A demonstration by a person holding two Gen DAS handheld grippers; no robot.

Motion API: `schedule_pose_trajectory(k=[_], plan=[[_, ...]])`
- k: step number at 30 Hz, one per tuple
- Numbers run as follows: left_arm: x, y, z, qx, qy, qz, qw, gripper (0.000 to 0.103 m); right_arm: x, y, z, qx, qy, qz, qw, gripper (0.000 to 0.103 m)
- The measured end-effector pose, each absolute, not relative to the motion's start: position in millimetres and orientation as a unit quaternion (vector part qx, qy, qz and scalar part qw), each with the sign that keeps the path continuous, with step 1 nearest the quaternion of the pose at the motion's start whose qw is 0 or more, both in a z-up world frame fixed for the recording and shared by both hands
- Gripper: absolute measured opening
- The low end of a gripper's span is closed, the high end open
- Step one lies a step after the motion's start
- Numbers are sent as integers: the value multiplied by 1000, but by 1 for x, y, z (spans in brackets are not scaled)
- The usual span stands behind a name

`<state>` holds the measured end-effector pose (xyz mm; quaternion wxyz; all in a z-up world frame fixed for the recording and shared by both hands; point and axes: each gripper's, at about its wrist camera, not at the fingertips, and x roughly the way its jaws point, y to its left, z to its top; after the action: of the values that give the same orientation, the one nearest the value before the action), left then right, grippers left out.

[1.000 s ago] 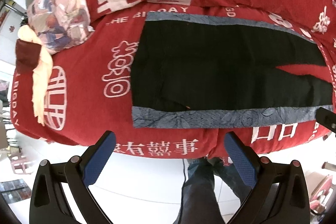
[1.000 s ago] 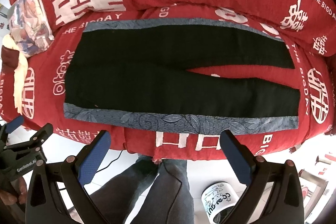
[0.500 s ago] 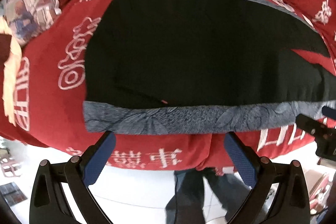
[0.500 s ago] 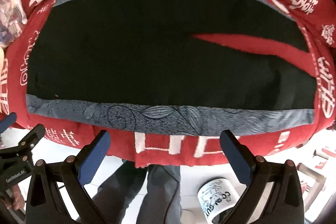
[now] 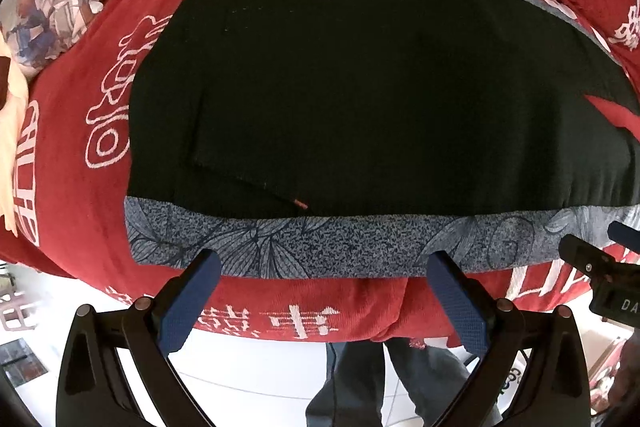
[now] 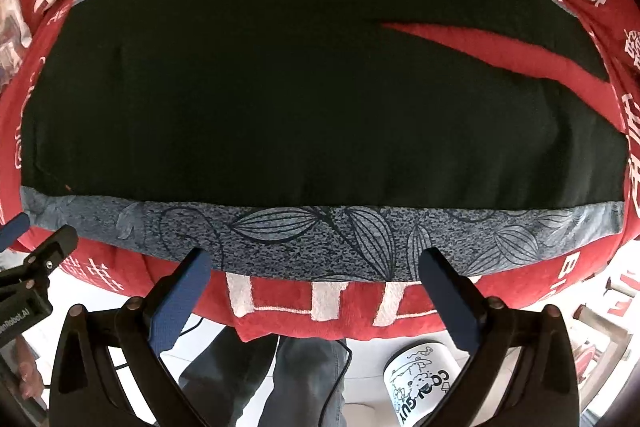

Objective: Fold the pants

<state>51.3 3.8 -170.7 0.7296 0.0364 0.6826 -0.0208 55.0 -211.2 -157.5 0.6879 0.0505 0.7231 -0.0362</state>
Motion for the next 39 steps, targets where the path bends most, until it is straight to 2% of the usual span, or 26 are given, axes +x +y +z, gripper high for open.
schedule_pose_trajectory(k=[7,9,12,14,16,18,25,28,32,33,34,35,38,39], plan=[[53,14,-168,23,676,-26,736,103,57,-218,-152,89,712,-22,696,103],[54,30,-159,-19,659,-36,751,103,64,-236,-146,159,697,12,699,103],[53,66,-151,-103,643,-64,756,103,62,-269,-147,325,655,77,678,102],[48,90,-151,-150,636,-73,754,103,52,-279,-158,407,634,118,647,94],[36,108,-161,-192,639,-83,741,103,33,-280,-180,489,619,153,595,63],[26,118,-173,-215,643,-85,730,103,16,-271,-200,519,619,168,564,58],[11,128,-212,-289,641,-67,708,103,1,-211,-259,545,622,198,526,58],[21,124,-220,-310,636,-63,704,103,8,-204,-261,567,600,194,530,58],[39,119,-213,-331,616,-59,712,103,26,-210,-230,577,557,212,558,58],[43,119,-211,-333,613,-53,714,97,28,-212,-223,568,558,216,566,58],[46,119,-211,-332,614,-47,714,87,29,-214,-219,556,563,215,572,58],[47,122,-213,-330,620,-42,711,84,29,-216,-218,544,571,209,578,59],[46,126,-213,-315,631,-27,709,67,19,-238,-223,539,585,173,581,58],[45,125,-212,-300,636,-20,711,57,11,-249,-227,548,581,158,580,59]])
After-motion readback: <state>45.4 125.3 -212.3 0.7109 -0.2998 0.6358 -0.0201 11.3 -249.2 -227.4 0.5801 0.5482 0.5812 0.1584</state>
